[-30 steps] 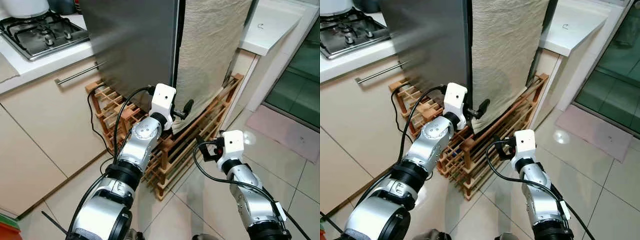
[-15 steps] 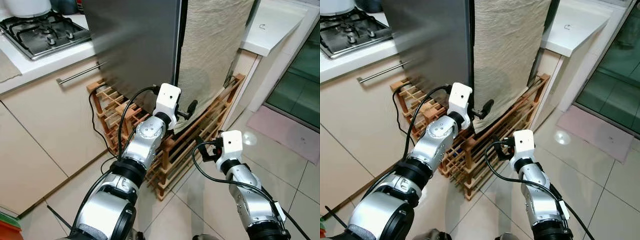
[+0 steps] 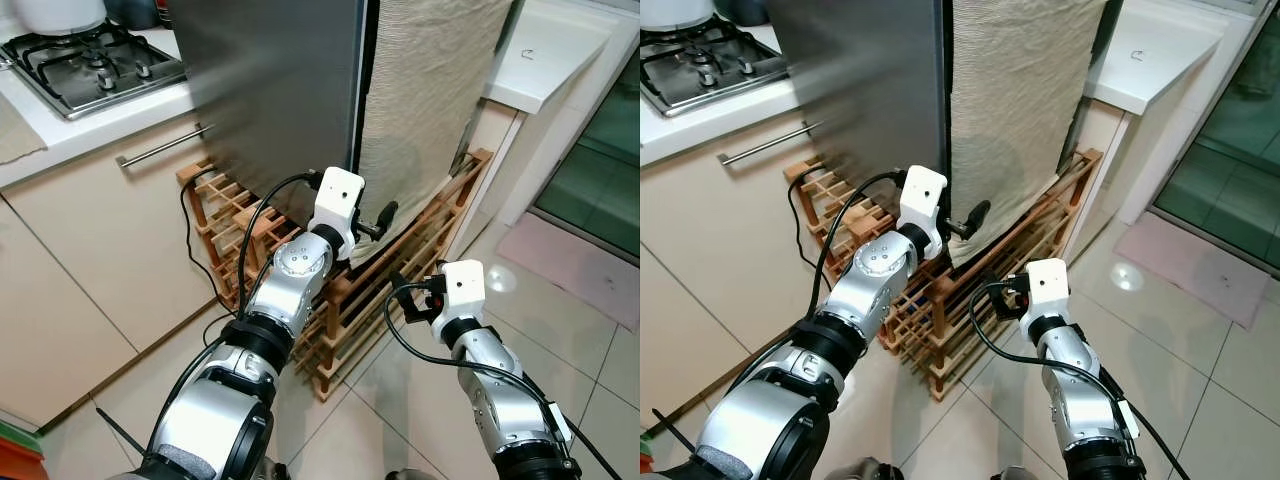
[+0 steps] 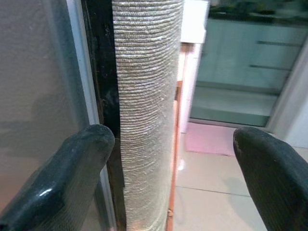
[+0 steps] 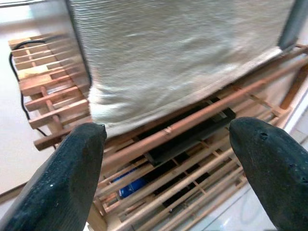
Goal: Restocking fridge
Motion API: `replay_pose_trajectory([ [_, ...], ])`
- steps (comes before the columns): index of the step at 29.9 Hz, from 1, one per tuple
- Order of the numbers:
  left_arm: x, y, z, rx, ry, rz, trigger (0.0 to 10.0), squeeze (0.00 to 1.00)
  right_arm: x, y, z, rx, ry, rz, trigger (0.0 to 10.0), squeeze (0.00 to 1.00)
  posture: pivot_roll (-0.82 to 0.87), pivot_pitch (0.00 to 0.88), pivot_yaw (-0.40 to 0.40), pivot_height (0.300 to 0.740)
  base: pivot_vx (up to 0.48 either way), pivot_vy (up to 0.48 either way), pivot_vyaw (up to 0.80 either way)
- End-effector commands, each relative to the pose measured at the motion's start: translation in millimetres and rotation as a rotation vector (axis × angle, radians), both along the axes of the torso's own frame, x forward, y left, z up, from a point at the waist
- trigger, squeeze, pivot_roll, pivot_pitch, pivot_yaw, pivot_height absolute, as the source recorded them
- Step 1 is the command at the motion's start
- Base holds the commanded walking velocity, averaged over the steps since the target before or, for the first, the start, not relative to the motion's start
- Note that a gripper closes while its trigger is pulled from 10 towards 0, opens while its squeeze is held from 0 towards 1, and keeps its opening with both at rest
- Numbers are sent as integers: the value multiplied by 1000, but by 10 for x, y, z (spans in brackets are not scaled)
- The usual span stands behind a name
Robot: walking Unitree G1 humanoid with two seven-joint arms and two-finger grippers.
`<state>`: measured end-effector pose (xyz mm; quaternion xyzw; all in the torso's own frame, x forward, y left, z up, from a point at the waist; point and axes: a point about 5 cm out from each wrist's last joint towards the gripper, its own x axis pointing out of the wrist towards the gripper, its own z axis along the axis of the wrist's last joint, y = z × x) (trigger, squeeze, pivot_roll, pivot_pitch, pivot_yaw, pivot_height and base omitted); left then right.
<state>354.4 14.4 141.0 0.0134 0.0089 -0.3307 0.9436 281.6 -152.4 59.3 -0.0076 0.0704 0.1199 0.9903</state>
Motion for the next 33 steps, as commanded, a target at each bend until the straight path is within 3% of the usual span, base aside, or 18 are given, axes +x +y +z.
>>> replay_pose_trajectory([
  [1, -146, -377, 113, 1, -33, -203, 10000, 0, 44, 31, 43, -4, -8, 22, 10000, 0, -91, 0, 13, 730, 0, 0, 0],
  [3, -173, -413, 122, -1, -36, -237, 10000, 0, 44, 32, 42, -5, -7, 24, 10000, 0, -91, 0, 13, 730, 0, 0, 0],
  [5, -264, -500, 153, -39, -35, -341, 10000, 0, 46, 32, 39, -7, -6, 27, 10000, 0, -92, 0, 10, 730, 0, 0, 0],
  [11, -308, -530, 201, -108, -14, -391, 10000, 0, 39, 24, 32, -10, -2, 31, 10000, 0, -91, 0, 6, 730, 0, 0, 0],
  [16, -307, -521, 216, -115, -14, -396, 10000, 0, 38, 25, 26, -10, 1, 35, 10000, 0, -90, 0, 5, 730, 0, 0, 0],
  [24, -188, -312, 220, -91, -45, -256, 10000, 0, 20, 36, -6, -10, 15, 39, 10000, 0, -92, 0, 1, 730, 0, 0, 0],
  [28, -24, -86, 244, -84, -73, -59, 10000, 0, 15, 27, -14, -12, 18, 40, 10000, 0, -88, 0, -3, 730, 0, 0, 0],
  [33, 46, 30, 243, -76, -70, 24, 10000, 0, 12, 17, -23, -15, 20, 39, 10000, 0, -88, 0, -3, 730, 0, 0, 0],
])
